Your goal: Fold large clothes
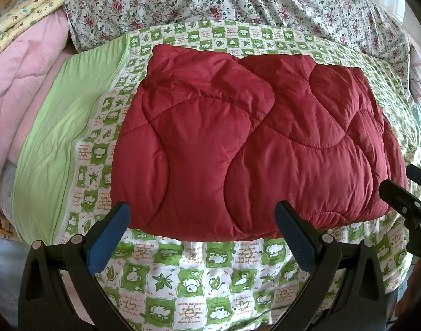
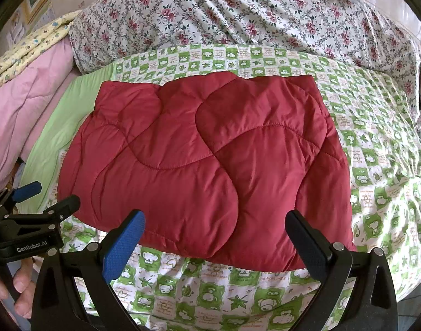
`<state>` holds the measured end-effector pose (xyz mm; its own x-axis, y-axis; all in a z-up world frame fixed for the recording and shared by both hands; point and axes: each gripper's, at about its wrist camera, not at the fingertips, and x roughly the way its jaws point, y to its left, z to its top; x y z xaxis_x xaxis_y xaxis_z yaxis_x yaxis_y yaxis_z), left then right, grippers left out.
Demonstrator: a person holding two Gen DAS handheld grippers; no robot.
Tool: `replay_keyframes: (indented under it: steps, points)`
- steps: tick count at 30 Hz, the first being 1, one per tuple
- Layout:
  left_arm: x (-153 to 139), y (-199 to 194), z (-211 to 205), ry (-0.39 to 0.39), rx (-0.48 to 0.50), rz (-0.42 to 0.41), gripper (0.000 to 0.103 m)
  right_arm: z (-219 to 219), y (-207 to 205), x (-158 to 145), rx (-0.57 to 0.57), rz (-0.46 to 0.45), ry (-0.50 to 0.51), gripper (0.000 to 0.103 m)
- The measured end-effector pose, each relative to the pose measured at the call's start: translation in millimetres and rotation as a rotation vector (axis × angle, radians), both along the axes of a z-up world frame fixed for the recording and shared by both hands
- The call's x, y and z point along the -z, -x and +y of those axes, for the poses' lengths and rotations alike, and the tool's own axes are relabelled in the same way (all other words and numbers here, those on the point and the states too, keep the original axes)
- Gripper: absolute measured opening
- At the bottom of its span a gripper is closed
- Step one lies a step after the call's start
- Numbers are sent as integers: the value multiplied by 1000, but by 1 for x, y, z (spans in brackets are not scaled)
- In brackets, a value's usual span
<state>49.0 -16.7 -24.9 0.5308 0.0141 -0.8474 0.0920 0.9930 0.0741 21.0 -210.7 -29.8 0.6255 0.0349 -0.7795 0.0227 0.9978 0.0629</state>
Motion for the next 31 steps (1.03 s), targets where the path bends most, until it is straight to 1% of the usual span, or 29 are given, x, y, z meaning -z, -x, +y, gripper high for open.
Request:
replay_keyframes:
  steps: [11, 16, 24, 25, 28, 31]
  points:
    - [3, -4, -2, -6, -3, 6, 103, -1, -1, 6, 7, 9, -5, 102]
    - [2, -3, -4, -15, 6, -7, 103, -6, -1, 7, 9, 10, -12, 102]
    - [3, -5, -3, 62, 18, 9, 103, -11, -1, 8, 7, 10, -25, 102]
    - [3, -6, -2, 66, 19, 9, 103, -12, -1, 8, 9, 10, -26, 102]
    - [6, -3, -8, 42, 15, 5, 103, -15, -2, 9, 17, 13, -34, 102]
    - [6, -3, -11, 47, 29, 2, 103, -16, -2, 11, 15, 17, -39, 102]
